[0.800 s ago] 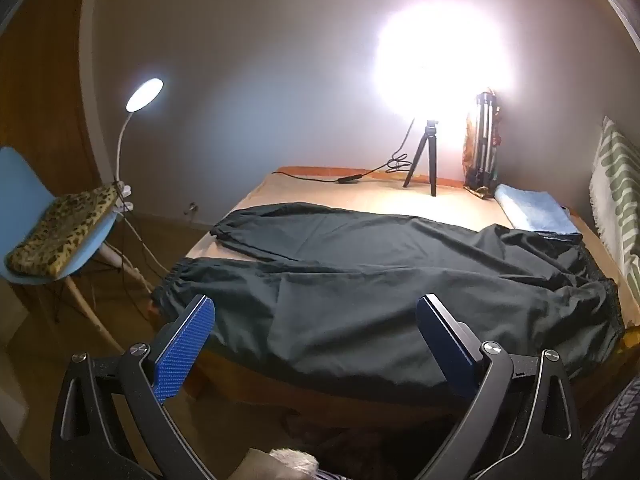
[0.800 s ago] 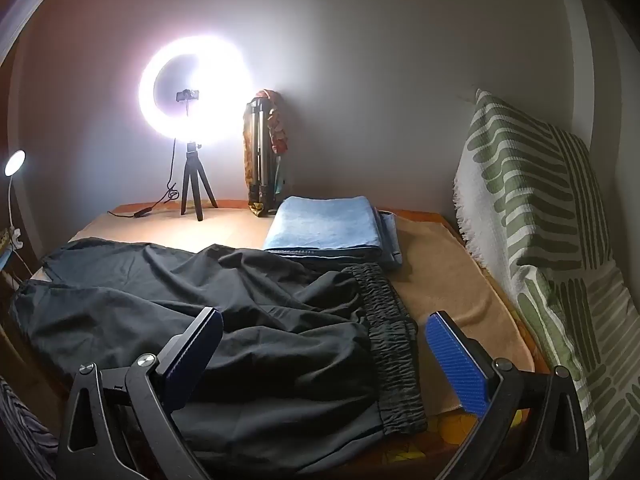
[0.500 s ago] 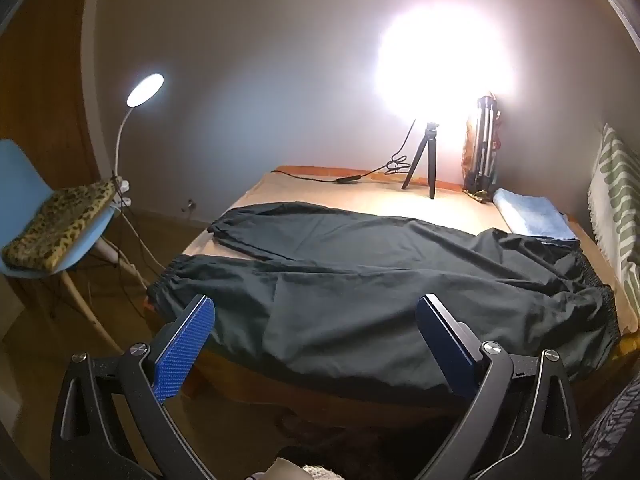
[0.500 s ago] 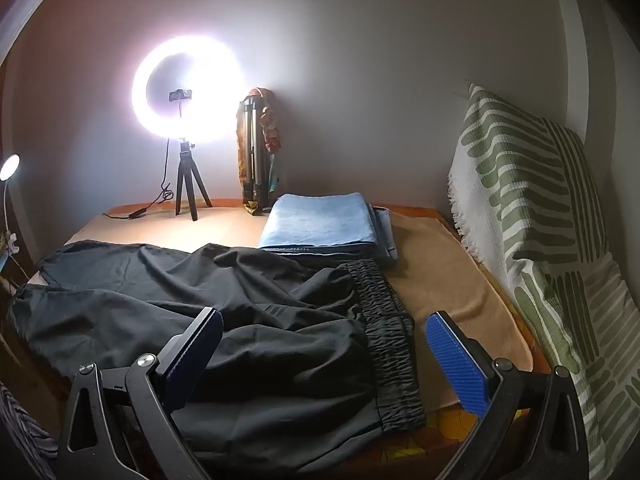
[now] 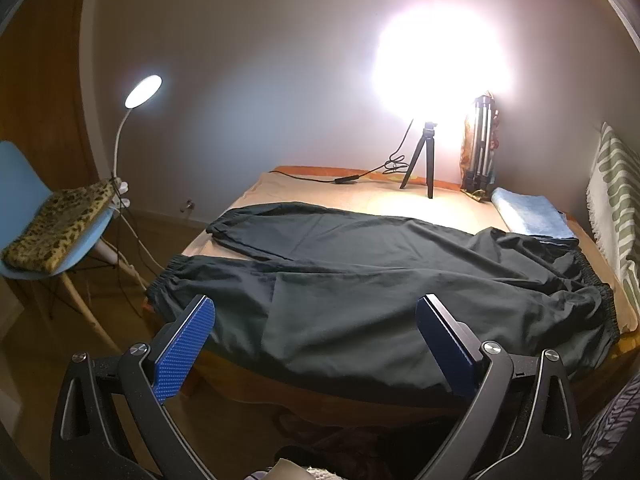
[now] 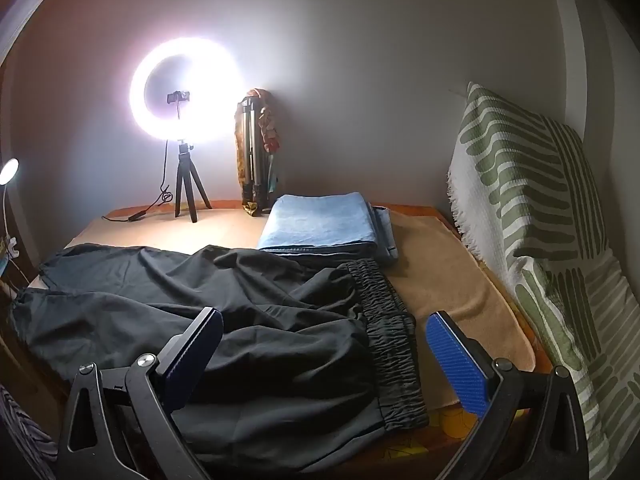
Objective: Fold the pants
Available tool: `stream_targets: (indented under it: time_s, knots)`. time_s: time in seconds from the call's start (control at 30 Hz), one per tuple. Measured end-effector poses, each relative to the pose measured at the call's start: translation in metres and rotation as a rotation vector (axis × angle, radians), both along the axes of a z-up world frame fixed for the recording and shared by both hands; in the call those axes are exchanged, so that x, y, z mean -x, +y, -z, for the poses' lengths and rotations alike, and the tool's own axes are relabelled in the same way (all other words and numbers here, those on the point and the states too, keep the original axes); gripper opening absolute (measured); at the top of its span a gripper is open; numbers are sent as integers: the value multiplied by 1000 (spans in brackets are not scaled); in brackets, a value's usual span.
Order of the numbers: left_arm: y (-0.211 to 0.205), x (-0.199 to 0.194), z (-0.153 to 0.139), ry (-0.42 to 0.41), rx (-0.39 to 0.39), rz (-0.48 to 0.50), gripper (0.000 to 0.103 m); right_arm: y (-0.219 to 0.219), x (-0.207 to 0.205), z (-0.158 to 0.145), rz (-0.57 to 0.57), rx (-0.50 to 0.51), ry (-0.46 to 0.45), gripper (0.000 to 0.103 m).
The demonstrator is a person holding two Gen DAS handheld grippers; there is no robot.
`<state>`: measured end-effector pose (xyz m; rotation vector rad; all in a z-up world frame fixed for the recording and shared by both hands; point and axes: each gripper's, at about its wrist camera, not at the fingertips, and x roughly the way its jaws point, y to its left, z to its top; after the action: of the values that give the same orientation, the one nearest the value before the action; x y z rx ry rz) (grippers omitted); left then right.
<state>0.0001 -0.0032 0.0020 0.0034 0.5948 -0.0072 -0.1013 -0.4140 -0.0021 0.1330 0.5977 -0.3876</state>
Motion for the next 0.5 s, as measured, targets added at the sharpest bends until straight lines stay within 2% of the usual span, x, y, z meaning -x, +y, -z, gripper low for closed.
stream_targets:
  time_s: [0.5]
  knots:
    - [1, -1, -1, -1, 6, 0, 101, -3, 2, 1, 6, -11, -3, 103]
